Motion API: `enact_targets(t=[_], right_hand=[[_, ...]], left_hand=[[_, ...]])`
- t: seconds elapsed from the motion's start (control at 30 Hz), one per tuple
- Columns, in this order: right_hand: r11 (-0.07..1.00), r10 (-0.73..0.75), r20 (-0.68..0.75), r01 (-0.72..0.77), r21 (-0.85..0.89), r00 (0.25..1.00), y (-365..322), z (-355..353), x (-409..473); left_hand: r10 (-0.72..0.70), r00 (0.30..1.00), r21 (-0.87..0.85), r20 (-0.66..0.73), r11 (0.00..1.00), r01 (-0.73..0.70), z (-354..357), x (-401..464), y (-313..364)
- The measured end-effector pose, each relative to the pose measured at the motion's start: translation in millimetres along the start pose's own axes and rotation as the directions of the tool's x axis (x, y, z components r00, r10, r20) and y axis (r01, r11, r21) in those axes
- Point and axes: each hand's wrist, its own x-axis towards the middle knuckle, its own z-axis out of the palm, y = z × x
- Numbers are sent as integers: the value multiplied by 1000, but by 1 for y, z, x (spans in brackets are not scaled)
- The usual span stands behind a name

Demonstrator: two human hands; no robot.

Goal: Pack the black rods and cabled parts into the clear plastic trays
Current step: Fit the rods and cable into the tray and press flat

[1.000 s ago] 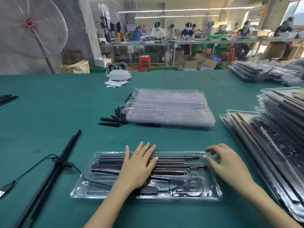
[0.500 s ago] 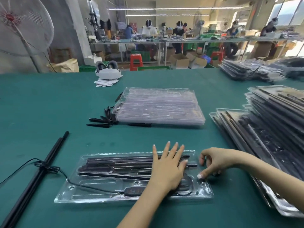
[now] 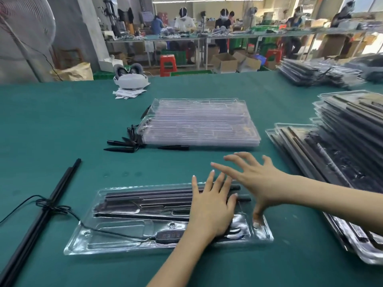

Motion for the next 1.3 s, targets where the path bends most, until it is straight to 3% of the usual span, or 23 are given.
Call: enact_targets(t=[0.1, 0.37, 0.57, 0.9, 1.1, 1.3], right_hand=[[992, -110, 57, 107, 65, 992, 3, -7, 9], [949, -110, 151, 59, 309, 982, 23, 6, 11], [957, -123, 161, 73, 282, 979, 24, 8, 16], [974, -106, 188, 64, 217, 976, 18, 10, 20], [985, -79, 185, 47, 168, 980, 12, 8, 22], [970, -38, 196, -11, 241, 980, 10, 11, 19]], left_hand=[[9, 1000, -39, 1, 999, -9, -4, -1, 0], [57, 991, -60, 124, 997, -50, -8, -4, -8], [43, 989, -60, 139, 998, -35, -10, -2, -4], [23, 964, -204, 265, 978, 33, -18, 8, 6], [-55, 963, -135, 265, 986, 94, -14, 8, 17], [-147, 917, -77, 370, 979, 188, -18, 22, 28]])
